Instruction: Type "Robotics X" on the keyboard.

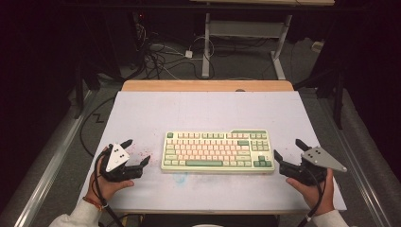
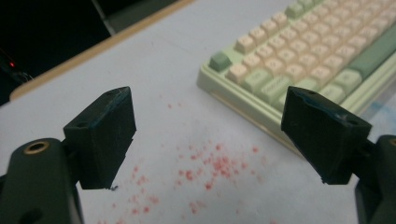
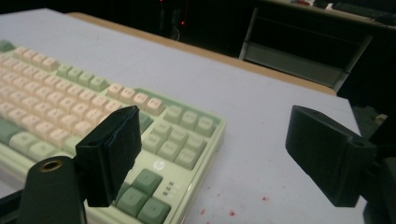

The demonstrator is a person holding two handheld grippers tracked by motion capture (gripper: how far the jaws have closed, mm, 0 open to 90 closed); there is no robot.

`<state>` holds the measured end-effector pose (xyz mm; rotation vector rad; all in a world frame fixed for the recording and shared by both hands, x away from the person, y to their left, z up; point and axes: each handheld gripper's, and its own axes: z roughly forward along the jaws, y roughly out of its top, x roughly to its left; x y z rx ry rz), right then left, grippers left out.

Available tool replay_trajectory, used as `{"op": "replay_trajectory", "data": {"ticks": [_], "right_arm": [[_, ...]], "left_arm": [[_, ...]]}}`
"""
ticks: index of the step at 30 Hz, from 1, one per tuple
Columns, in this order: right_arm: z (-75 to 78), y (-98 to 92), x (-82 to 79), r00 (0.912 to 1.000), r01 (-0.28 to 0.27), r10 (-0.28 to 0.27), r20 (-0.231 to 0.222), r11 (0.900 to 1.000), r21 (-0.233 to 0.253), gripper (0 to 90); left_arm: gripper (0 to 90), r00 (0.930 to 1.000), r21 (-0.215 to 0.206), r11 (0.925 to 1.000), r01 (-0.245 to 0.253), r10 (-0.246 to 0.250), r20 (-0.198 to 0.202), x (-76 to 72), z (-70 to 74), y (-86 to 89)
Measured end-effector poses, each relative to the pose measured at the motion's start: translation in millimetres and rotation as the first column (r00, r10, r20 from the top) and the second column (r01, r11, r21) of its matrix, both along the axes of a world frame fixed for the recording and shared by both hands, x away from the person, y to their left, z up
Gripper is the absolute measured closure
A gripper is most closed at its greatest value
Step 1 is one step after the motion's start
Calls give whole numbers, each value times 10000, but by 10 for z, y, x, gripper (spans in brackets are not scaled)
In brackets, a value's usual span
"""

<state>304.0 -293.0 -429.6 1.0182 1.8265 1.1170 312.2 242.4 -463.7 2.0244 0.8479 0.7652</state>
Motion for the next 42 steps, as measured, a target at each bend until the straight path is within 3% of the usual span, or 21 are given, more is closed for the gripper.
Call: {"op": "replay_trajectory", "data": {"ticks": [3, 5, 13, 24, 27, 33, 38, 39, 40, 41, 42], "right_arm": [[-2, 27, -3, 9999, -115, 117, 123, 9997, -201, 187], [0, 35, -4, 9997, -191, 194, 140, 9996, -227, 187], [5, 92, 20, 9991, -403, 407, 84, 9980, -484, 188], [3, 150, 1, 9981, -586, 598, 150, 9959, -688, 187], [-2, 185, -7, 9973, -715, 724, 75, 9937, -864, 187], [-9, 227, -16, 9956, -934, 939, 6, 9912, -937, 209], [-17, 269, 3, 9898, -1416, 1391, -315, 9851, -981, 367], [-9, 302, 24, 9853, -1676, 1633, -502, 9810, -973, 488], [-3, 325, 32, 9811, -1887, 1833, -623, 9771, -981, 544], [-3, 325, 32, 9811, -1887, 1833, -623, 9771, -981, 544], [11, 380, 56, 9743, -2188, 2103, -805, 9687, -1170, 655]], "left_arm": [[186, 9994, 167, 9996, 218, -213, -268, 8, 11, -1], [187, 9995, 303, 9990, 323, -321, -69, 6, 16, -9], [177, 9981, 323, 9979, 554, -545, -271, -10, 30, 4], [335, 9972, 374, 9974, 612, -595, -457, 5, 72, -12], [426, 9961, 391, 9969, 680, -656, -583, 16, 80, -19], [439, 9943, 377, 9961, 800, -771, -732, 46, 89, -43], [331, 9946, 485, 9963, 703, -663, -797, 74, 65, -64], [295, 9943, 472, 9966, 681, -639, -858, 82, 59, -69], [270, 9940, 498, 9964, 690, -644, -881, 101, 53, -79], [259, 9940, 498, 9964, 690, -644, -881, 101, 53, -79], [247, 9941, 517, 9960, 723, -677, -846, 106, 51, -87]]}}
